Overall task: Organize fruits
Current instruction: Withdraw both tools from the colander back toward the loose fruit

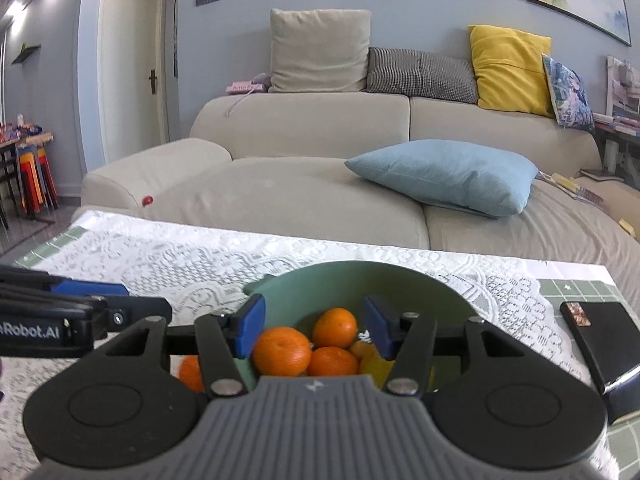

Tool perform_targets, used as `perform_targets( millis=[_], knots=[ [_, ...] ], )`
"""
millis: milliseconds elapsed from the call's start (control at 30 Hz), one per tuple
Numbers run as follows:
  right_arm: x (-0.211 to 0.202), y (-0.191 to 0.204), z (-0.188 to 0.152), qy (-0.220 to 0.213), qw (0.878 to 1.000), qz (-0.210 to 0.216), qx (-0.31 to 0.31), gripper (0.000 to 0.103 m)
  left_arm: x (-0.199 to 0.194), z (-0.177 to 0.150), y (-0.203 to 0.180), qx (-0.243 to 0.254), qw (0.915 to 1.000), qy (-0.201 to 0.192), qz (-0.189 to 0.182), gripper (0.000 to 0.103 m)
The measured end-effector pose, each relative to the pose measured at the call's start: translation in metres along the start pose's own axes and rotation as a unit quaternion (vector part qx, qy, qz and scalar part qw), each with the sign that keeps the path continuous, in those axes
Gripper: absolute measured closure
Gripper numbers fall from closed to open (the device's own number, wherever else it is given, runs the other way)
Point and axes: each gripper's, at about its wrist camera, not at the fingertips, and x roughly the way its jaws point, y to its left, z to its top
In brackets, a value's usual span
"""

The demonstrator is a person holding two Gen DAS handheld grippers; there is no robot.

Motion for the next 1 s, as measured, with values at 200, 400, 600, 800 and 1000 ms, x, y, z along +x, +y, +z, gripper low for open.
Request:
perform_targets(
  millis=[200, 400, 600, 800, 1000],
  knots=[
    [-0.01, 0.015, -0.011, 0.001, 0.999, 0.028, 0.02, 0.048, -0.01, -0.005, 0.011, -0.004, 1.0, -0.005, 0.001, 0.038],
    [-0.002, 0.025, -0.025, 0.031, 0.997, 0.06, 0.042, 0.047, -0.011, -0.012, 0.029, -0.009, 1.0, 0.001, 0.003, 0.038],
    [0.007, 0.036, -0.034, 0.044, 0.996, 0.066, 0.029, 0.046, -0.006, -0.022, 0.044, -0.012, 0.9998, 0.018, -0.004, 0.038],
    [0.006, 0.045, -0.039, 0.029, 0.998, 0.055, -0.001, 0.045, 0.003, -0.034, 0.057, -0.01, 0.9993, 0.035, -0.012, 0.038],
    [0.0, 0.05, -0.041, -0.002, 0.998, 0.058, -0.024, 0.066, 0.003, -0.045, 0.062, 0.007, 0.9987, 0.037, -0.035, 0.038]
  ],
)
